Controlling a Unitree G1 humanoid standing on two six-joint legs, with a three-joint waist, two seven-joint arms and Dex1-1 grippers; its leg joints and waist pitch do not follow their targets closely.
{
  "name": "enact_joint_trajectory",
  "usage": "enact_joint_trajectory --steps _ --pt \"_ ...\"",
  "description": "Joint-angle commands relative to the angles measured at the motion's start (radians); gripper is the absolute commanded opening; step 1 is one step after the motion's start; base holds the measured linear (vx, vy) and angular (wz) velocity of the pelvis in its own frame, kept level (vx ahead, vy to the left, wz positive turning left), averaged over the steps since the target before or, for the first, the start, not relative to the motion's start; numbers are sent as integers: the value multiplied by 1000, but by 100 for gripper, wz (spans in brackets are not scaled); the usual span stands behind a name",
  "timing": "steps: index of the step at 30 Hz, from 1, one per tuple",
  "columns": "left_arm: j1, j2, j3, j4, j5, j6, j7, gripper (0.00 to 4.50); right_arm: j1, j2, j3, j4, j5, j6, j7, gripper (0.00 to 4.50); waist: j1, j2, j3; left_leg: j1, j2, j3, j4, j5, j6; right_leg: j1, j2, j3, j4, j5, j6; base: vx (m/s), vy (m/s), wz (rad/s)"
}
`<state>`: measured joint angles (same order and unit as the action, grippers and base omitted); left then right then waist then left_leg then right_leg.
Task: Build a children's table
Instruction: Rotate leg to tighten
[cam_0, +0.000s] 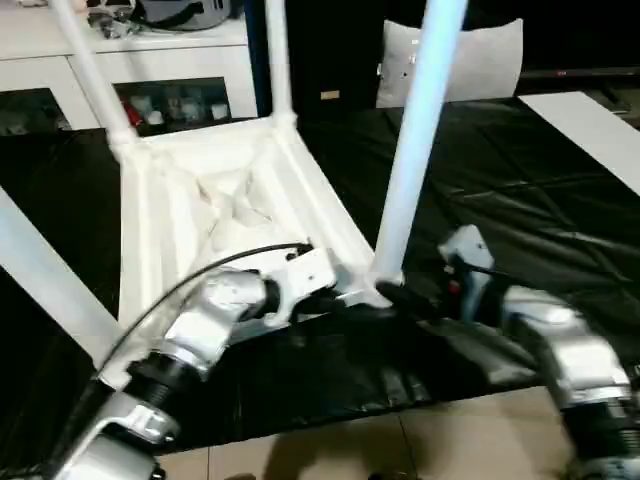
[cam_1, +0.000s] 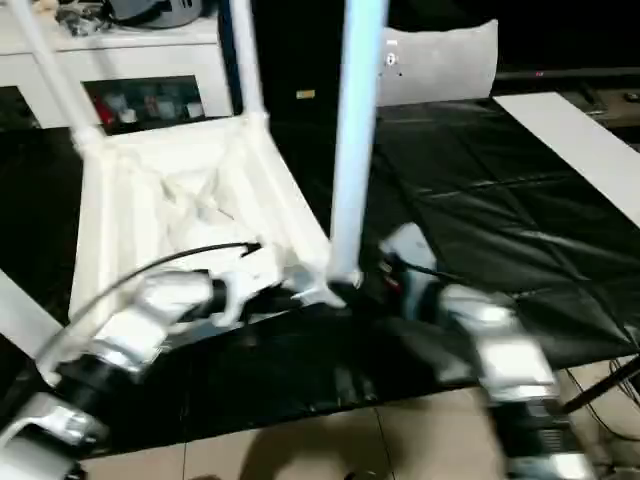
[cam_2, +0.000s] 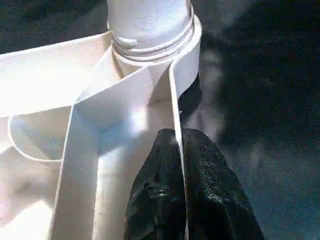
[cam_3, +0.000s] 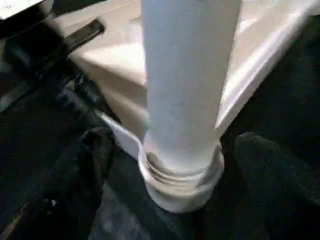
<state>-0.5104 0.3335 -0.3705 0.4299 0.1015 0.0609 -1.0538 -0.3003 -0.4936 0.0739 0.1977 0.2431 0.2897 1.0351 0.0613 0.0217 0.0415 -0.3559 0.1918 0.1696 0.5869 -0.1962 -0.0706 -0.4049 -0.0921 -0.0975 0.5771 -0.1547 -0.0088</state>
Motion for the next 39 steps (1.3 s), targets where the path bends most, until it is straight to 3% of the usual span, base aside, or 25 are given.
enact_joint_trajectory --steps 1,4,5,9,10,14,15,21,32,35,37,39 --pt "-16 10 -49 1 12 -44 -67 0 -11 -17 15 -11 3 -25 43 446 3 -15 -56 1 36 -4 -69 -225 78 50 -56 48 -77 -377 -162 0 0 0" --pt "-24 32 -76 12 -3 -99 -148 0 -26 -56 36 1 6 -40 120 446 12 -17 -58 3 38 -3 -68 -204 80 53 -56 49 -65 -316 -189 0 0 0" --pt "-25 37 -81 11 -12 -112 -176 0 -31 -60 39 0 20 -34 147 413 14 -17 -59 3 38 -2 -67 -197 83 54 -56 50 -65 -306 -193 0 0 0" --pt "-32 44 -101 18 -26 -153 -246 0 -45 -69 44 -10 80 18 238 400 35 -18 -62 3 42 1 -64 -165 98 55 -57 50 -56 -259 -213 0 0 0" --pt "-33 46 -108 21 -28 -166 -265 0 -45 -73 51 -13 86 23 259 372 37 -22 -62 2 43 1 -64 -161 97 55 -58 49 -55 -259 -213 0 0 0" --pt "-29 50 -120 10 -36 -170 -300 0 -43 -77 74 -14 89 31 291 362 49 -21 -61 6 43 2 -66 -166 82 53 -60 50 -57 -286 -204 0 0 0" --pt "-29 50 -120 9 -37 -171 -303 0 -43 -78 77 -13 90 32 295 331 51 -21 -61 5 44 1 -66 -165 78 54 -61 51 -56 -288 -202 0 0 0" --pt "-15 63 -126 5 -43 -195 -335 0 -44 -89 106 -20 102 78 351 286 50 -23 -60 4 42 0 -67 -183 67 54 -61 50 -63 -337 -180 0 0 0" --pt "-12 69 -127 6 -45 -196 -340 0 -42 -88 112 -14 104 84 365 211 48 -25 -61 3 42 0 -66 -172 65 55 -60 49 -60 -321 -182 0 0 0" --pt "-6 60 -113 -2 -56 -171 -322 0 -34 -70 110 -29 112 102 338 207 48 -20 -61 2 42 0 -67 -172 62 56 -59 49 -60 -313 -184 0 0 0" --pt "-2 40 -91 -16 -58 -97 -266 0 -23 -23 101 -53 100 119 238 206 44 -20 -60 3 42 0 -69 -179 54 56 -59 50 -61 -320 -182 0 0 0" --pt "4 26 -75 -31 -60 -46 -223 0 -21 19 94 -58 70 138 133 205 37 -15 -54 6 37 -2 -73 -226 36 54 -59 46 -74 -414 -154 0 0 0"
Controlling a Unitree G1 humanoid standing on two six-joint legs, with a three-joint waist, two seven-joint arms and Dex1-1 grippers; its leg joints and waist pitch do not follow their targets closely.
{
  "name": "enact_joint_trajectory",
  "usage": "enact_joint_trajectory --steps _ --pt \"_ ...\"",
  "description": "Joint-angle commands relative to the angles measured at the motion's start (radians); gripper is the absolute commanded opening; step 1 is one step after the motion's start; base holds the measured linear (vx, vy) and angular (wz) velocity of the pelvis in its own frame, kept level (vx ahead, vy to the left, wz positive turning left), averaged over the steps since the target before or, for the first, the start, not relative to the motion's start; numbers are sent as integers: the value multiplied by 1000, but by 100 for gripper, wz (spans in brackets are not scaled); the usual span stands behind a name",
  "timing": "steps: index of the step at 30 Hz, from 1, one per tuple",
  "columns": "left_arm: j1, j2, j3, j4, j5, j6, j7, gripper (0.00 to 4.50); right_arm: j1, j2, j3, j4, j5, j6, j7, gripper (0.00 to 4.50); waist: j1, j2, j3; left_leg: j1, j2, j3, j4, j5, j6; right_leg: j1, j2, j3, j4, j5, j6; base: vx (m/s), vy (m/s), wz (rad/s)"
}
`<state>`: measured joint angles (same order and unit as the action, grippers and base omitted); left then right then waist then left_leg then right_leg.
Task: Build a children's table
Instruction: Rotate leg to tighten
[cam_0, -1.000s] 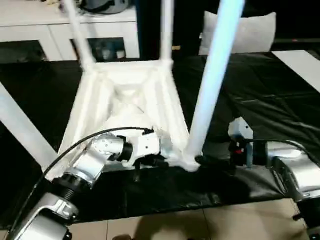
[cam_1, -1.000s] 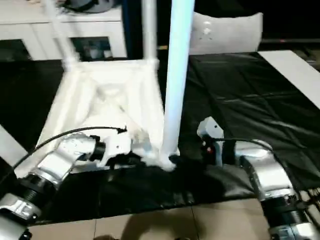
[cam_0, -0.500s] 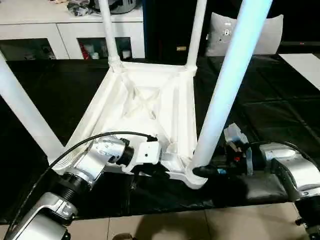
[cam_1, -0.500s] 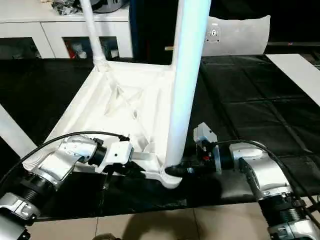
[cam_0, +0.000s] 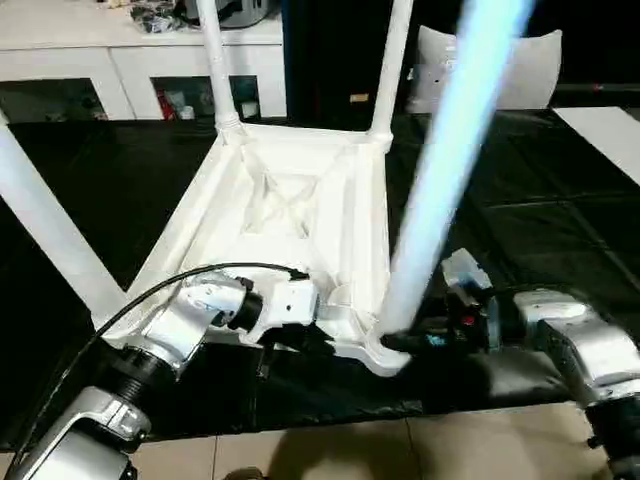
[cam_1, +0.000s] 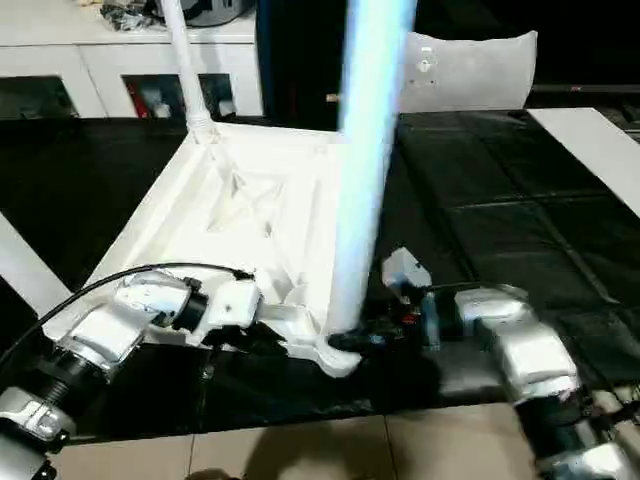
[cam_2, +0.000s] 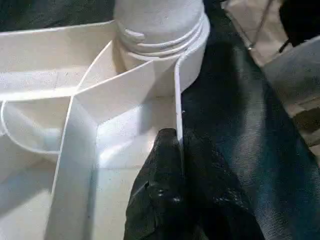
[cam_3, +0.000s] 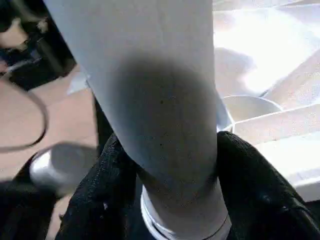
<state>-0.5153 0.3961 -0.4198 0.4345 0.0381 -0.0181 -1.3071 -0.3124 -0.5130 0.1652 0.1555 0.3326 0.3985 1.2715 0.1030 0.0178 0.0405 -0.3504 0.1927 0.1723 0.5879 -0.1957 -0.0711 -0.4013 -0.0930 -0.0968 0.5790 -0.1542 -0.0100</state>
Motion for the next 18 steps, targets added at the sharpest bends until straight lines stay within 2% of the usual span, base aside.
enact_joint_trajectory --steps 1,2,3,4,5,7,8,9,10,11,12,13,14,15,16,18 --pt "11 -43 -19 -43 3 56 47 0 -10 58 -1 -15 -34 35 -150 204 -10 -7 -48 3 34 -7 -76 -258 22 45 -57 43 -84 -476 -134 0 0 0" --pt "19 -62 -5 -64 -2 108 90 0 -20 113 -16 -2 -64 60 -269 204 -15 -5 -46 6 32 -8 -76 -276 14 43 -57 41 -88 -515 -122 0 0 0" --pt "23 -76 4 -77 -1 144 122 0 -30 150 -27 11 -83 76 -347 201 -30 -6 -43 1 27 -13 -77 -300 -6 46 -58 34 -94 -579 -95 0 0 0" --pt "27 -88 11 -89 2 175 150 0 -39 182 -36 24 -98 88 -412 201 -38 -6 -43 -1 23 -17 -77 -312 -12 48 -58 28 -99 -614 -76 0 0 0" --pt "28 -109 19 -97 10 208 195 0 -55 222 -47 43 -117 102 -491 199 -55 -5 -44 -1 21 -23 -76 -331 -24 47 -57 21 -105 -651 -49 -51 9 -13" --pt "28 -123 24 -100 16 227 224 0 -65 245 -53 55 -130 110 -538 198 -87 -5 -42 -4 15 -29 -70 -386 -9 46 -54 8 -123 -697 -13 0 0 0" --pt "28 -123 24 -100 16 227 224 0 -65 245 -53 55 -130 110 -538 198 -90 0 -42 2 17 -29 -69 -401 -7 40 -55 7 -124 -696 -16 0 0 0" --pt "17 -173 45 -91 30 264 317 0 -93 301 -69 105 -151 100 -646 198 -99 0 -46 7 16 -29 -66 -405 3 38 -55 6 -129 -670 -26 0 0 0" --pt "10 -198 56 -85 37 280 363 0 -105 324 -74 131 -163 85 -693 198 -112 2 -48 0 20 -31 -71 -392 2 40 -53 6 -120 -609 -58 0 0 0" --pt "3 -221 68 -83 44 300 408 0 -115 347 -78 152 -174 71 -739 198 -115 -3 -48 -5 21 -33 -71 -393 1 44 -52 2 -118 -600 -61 0 0 0" --pt "-5 -247 82 -86 52 326 459 0 -122 371 -86 168 -184 52 -777 198 -119 1 -46 3 20 -32 -70 -412 5 40 -52 0 -124 -612 -57 0 0 0" --pt "-8 -252 85 -89 53 334 470 0 -124 380 -92 170 -184 44 -785 232 -123 -2 -46 5 18 -31 -68 -420 9 37 -53 -1 -127 -618 -56 0 0 0" --pt "-10 -253 85 -89 55 337 473 0 -126 387 -99 171 -180 39 -787 232 -123 -1 -45 3 16 -31 -68 -418 19 39 -54 0 -129 -620 -54 0 0 0" --pt "-10 -253 85 -89 55 337 473 0 -126 387 -99 171 -180 39 -787 265 -122 -1 -47 1 17 -30 -70 -411 26 40 -54 3 -127 -606 -56 0 0 0" --pt "-9 -255 85 -95 59 347 476 0 -127 397 -106 170 -181 40 -795 268 -121 -1 -47 -1 18 -31 -71 -405 29 42 -55 5 -125 -594 -60 0 0 0" --pt "-6 -238 82 -95 74 339 470 0 -113 384 -102 138 -175 32 -756 276 -113 4 -52 1 24 -27 -74 -373 33 40 -56 18 -113 -513 -98 0 0 0"
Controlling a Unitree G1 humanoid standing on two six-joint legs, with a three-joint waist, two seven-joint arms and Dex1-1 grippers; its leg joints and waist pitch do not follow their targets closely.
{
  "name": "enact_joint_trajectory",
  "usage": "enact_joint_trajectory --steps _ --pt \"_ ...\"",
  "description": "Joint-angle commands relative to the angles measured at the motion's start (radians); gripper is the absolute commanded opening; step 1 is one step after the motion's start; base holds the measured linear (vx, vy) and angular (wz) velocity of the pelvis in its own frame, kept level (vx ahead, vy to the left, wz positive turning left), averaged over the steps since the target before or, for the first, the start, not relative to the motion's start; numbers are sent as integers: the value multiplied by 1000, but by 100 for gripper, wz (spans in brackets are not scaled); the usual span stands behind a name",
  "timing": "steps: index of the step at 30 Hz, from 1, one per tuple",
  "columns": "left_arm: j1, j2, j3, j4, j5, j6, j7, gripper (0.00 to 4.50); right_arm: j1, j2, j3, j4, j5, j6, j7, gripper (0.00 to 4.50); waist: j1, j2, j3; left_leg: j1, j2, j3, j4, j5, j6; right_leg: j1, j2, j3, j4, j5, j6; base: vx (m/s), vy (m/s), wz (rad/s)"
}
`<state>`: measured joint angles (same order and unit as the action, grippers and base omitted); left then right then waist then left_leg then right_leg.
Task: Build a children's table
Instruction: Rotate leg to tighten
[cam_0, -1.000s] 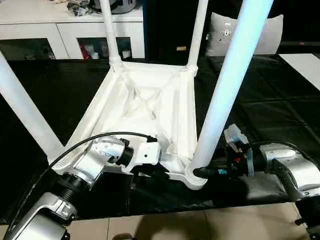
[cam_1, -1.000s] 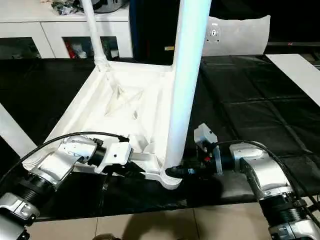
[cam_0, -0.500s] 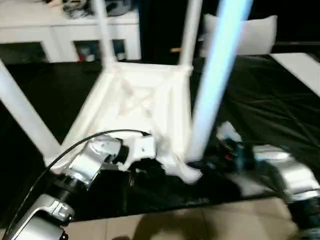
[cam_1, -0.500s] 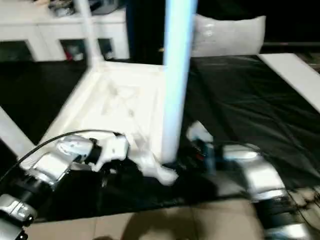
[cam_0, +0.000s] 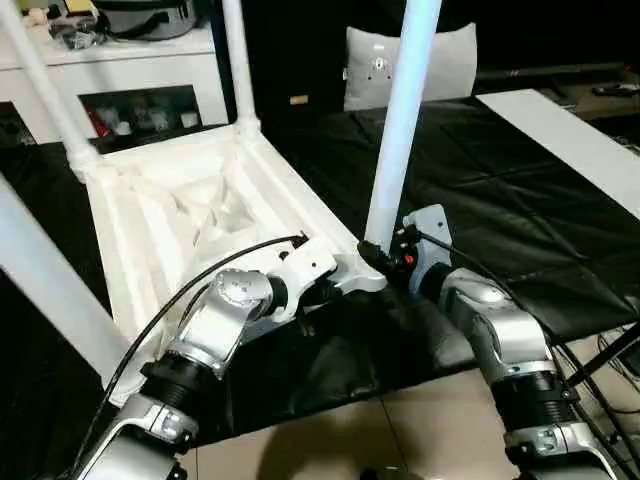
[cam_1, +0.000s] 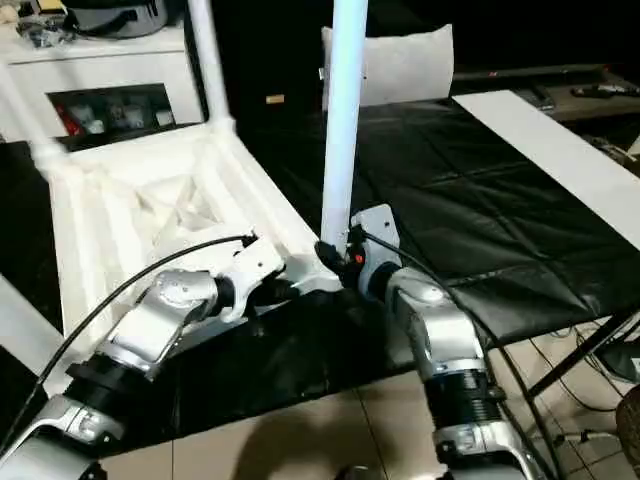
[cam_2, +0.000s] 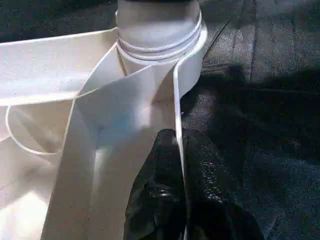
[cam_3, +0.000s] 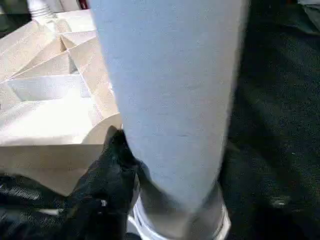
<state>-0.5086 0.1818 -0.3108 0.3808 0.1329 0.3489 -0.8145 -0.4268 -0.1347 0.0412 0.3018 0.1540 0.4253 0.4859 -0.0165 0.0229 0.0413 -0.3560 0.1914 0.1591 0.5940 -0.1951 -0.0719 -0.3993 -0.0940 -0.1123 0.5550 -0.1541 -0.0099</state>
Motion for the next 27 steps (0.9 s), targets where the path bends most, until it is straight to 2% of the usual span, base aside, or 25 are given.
enact_joint_trajectory --steps 1,2,3,4,5,6,7,8,9,10,12,16,19,20,21,23,24,27 --pt "-10 -15 -28 -44 -19 -30 -23 0 9 -2 26 -24 7 1 43 291 10 -3 -56 4 27 -12 -80 -355 37 41 -55 37 -84 -477 -111 0 0 0" --pt "-10 -15 -28 -44 -19 -30 -23 0 9 -2 26 -24 7 1 43 303 13 -5 -57 1 28 -11 -81 -332 41 43 -54 41 -78 -441 -122 0 0 0" --pt "-7 0 -30 -43 -19 -41 -33 0 22 -20 24 -41 15 -14 69 310 25 -4 -57 -2 30 -6 -80 -283 51 44 -54 48 -66 -363 -157 0 0 0" --pt "-5 6 -29 -45 -18 -44 -36 0 27 -27 22 -45 18 -25 78 322 31 -5 -59 -5 31 -4 -79 -260 58 48 -54 51 -59 -333 -168 0 0 0" --pt "-2 16 -30 -45 -16 -53 -43 0 37 -41 13 -55 28 -33 97 322 35 -5 -61 -5 30 -3 -77 -244 59 50 -55 52 -57 -318 -172 0 0 0" --pt "-2 16 -30 -45 -16 -53 -43 0 37 -41 13 -55 28 -33 97 347 37 -5 -61 -5 30 -1 -76 -231 62 50 -55 53 -55 -302 -177 0 0 0" --pt "3 42 -35 -40 -8 -74 -65 0 63 -83 2 -80 51 -64 165 347 41 -8 -63 -6 30 1 -75 -200 69 51 -54 55 -51 -272 -189 0 0 0" --pt "3 42 -35 -40 -8 -74 -65 0 63 -83 2 -80 51 -64 165 354 51 -8 -64 -7 29 3 -72 -179 81 56 -55 55 -49 -262 -186 0 0 0" --pt "8 67 -42 -32 -8 -104 -97 0 83 -130 -2 -99 63 -83 226 358 57 -6 -63 -10 30 4 -73 -162 89 56 -55 55 -50 -263 -185 0 0 0" --pt "9 79 -45 -27 -9 -123 -113 0 93 -155 -1 -109 69 -94 260 378 61 -7 -64 -8 29 5 -71 -161 90 56 -55 55 -50 -264 -182 0 0 0" --pt "11 99 -51 -20 -13 -148 -141 0 107 -196 -2 -125 82 -103 317 389 66 -5 -63 -7 33 5 -72 -151 88 55 -53 56 -44 -253 -186 0 0 0" --pt "14 130 -68 -12 -25 -213 -203 0 122 -247 -7 -149 111 -98 406 424 70 -7 -56 -6 31 3 -76 -208 77 53 -53 55 -54 -347 -166 0 0 0" --pt "7 182 -110 9 -24 -286 -304 0 137 -341 16 -169 130 -111 546 447 74 -9 -54 0 33 2 -80 -249 70 49 -52 58 -59 -399 -147 0 0 0" --pt "6 185 -112 10 -24 -289 -308 0 138 -346 18 -170 130 -113 552 447 79 -8 -54 3 34 3 -79 -256 68 47 -53 59 -61 -410 -145 0 0 0" --pt "0 214 -140 23 -22 -344 -374 0 140 -397 45 -169 132 -122 635 447 83 -12 -54 10 34 5 -77 -261 67 42 -54 61 -62 -411 -149 0 0 0" --pt "-2 229 -153 25 -30 -376 -423 0 137 -421 60 -169 145 -116 693 447 84 -10 -53 4 35 4 -80 -261 69 47 -52 60 -57 -402 -154 0 0 0" --pt "-2 234 -157 25 -38 -390 -448 0 134 -428 67 -168 151 -115 721 447 87 -11 -54 5 35 5 -79 -266 71 47 -53 59 -57 -411 -153 0 0 0" --pt "-4 245 -173 22 -54 -419 -508 0 120 -435 79 -158 171 -97 775 413 98 -12 -57 6 40 6 -78 -232 69 47 -55 62 -50 -368 -172 0 0 0"
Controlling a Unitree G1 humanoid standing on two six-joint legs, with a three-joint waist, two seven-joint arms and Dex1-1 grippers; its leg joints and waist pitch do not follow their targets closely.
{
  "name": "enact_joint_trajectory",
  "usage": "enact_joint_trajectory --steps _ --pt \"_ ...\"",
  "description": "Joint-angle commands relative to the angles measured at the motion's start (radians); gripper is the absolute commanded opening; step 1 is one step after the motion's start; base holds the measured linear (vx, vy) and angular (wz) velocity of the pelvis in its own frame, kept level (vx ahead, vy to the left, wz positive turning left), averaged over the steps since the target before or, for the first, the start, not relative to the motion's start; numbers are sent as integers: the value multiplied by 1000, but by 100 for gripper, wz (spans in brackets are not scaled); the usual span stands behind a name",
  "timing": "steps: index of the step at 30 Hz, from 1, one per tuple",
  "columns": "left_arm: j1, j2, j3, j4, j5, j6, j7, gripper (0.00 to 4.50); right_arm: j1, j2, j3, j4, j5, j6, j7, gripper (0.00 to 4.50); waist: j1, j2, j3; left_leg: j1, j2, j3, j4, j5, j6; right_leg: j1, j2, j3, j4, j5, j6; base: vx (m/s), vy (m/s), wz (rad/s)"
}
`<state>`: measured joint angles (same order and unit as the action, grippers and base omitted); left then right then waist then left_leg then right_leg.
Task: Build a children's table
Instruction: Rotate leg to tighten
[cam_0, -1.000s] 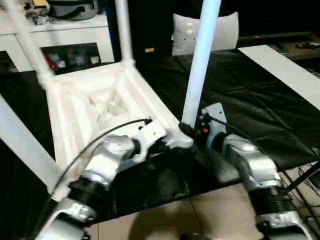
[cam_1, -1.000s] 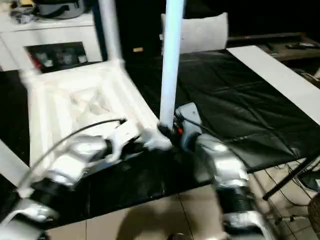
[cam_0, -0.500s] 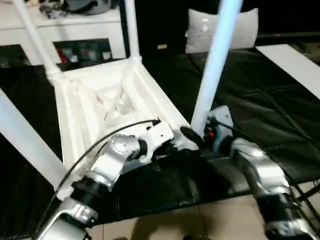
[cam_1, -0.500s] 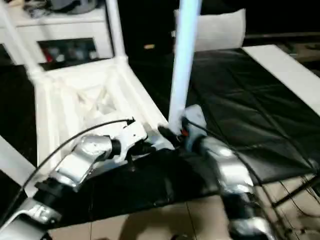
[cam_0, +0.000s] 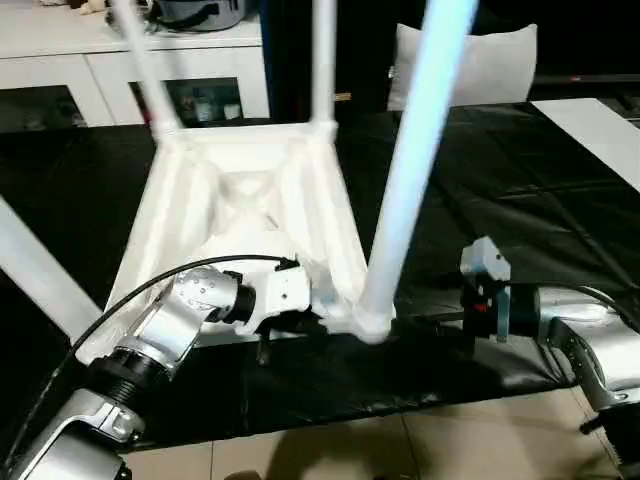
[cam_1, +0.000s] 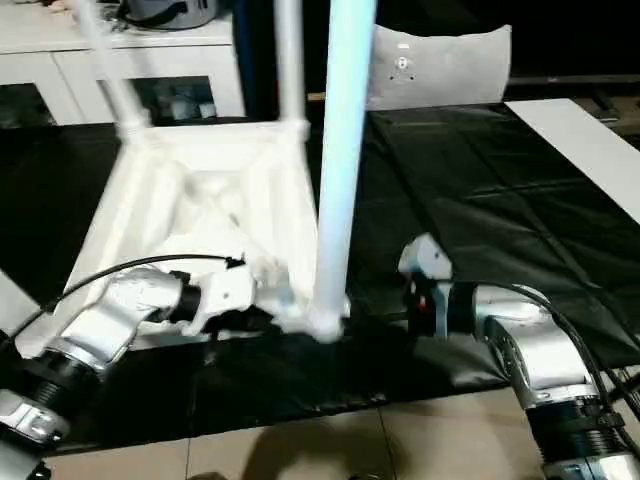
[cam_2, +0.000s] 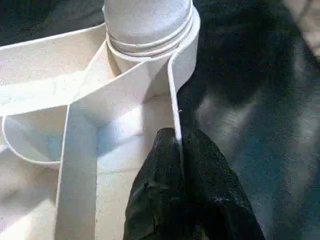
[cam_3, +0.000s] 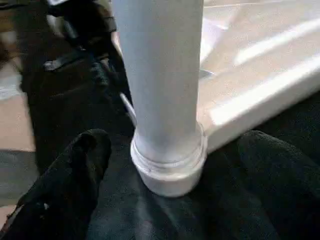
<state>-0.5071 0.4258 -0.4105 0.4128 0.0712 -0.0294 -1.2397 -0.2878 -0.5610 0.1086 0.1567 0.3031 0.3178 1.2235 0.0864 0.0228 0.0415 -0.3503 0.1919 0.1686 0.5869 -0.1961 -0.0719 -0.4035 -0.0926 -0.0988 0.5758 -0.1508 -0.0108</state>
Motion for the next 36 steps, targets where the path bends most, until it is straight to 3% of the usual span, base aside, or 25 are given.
enact_joint_trajectory --steps 1,4,9,18,19,24,29,32,34,35,36 --pt "-6 6 -81 -11 6 -48 -99 0 -23 -10 18 -10 29 16 56 413 -2 -11 -58 0 40 -4 -71 -226 71 52 -56 48 -69 -361 -176 0 0 0" --pt "-9 11 -90 -8 4 -64 -119 0 -29 -12 29 -4 40 20 83 378 10 -12 -59 1 43 -1 -70 -210 69 50 -56 50 -61 -315 -197 0 0 0" --pt "-6 16 -99 -19 -4 -79 -164 0 -39 -16 68 9 40 35 142 333 22 -12 -59 1 42 -1 -70 -211 59 53 -60 51 -62 -336 -188 0 0 0" --pt "-8 18 -104 -12 -8 -97 -179 0 -58 1 78 33 49 44 154 277 23 -11 -61 0 41 -2 -70 -211 52 54 -58 49 -63 -336 -183 0 0 0" --pt "-10 19 -104 -6 -4 -101 -179 0 -64 8 81 40 54 49 162 250 22 -11 -61 0 41 -2 -70 -208 52 54 -57 49 -61 -330 -187 0 0 0" --pt "-9 20 -99 -5 -6 -93 -177 0 -65 16 88 36 61 60 169 211 22 -11 -60 0 40 -2 -70 -217 48 54 -58 49 -64 -350 -180 0 0 0" --pt "3 7 -77 -10 -31 -46 -156 0 -45 31 87 2 84 82 161 202 21 -10 -60 -1 40 -2 -71 -211 45 55 -56 49 -62 -338 -185 0 0 0" --pt "9 -4 -58 -26 -28 31 -103 0 -30 58 75 -24 74 91 91 202 20 -7 -58 0 40 -3 -73 -224 37 54 -58 49 -65 -371 -173 0 0 0" --pt "15 -12 -43 -42 -32 74 -71 0 -27 91 63 -28 44 94 -7 201 15 -8 -53 1 37 -4 -75 -250 28 52 -57 47 -73 -431 -154 0 0 0" --pt "20 -22 -29 -59 -39 118 -44 0 -32 122 54 -17 15 94 -89 201 11 -2 -51 6 33 -6 -75 -275 18 48 -58 44 -80 -493 -136 0 0 0" --pt "24 -29 -21 -71 -45 143 -29 0 -37 144 45 -7 -4 96 -146 200 0 -6 -49 4 30 -8 -75 -288 6 47 -58 40 -86 -539 -114 0 0 0"
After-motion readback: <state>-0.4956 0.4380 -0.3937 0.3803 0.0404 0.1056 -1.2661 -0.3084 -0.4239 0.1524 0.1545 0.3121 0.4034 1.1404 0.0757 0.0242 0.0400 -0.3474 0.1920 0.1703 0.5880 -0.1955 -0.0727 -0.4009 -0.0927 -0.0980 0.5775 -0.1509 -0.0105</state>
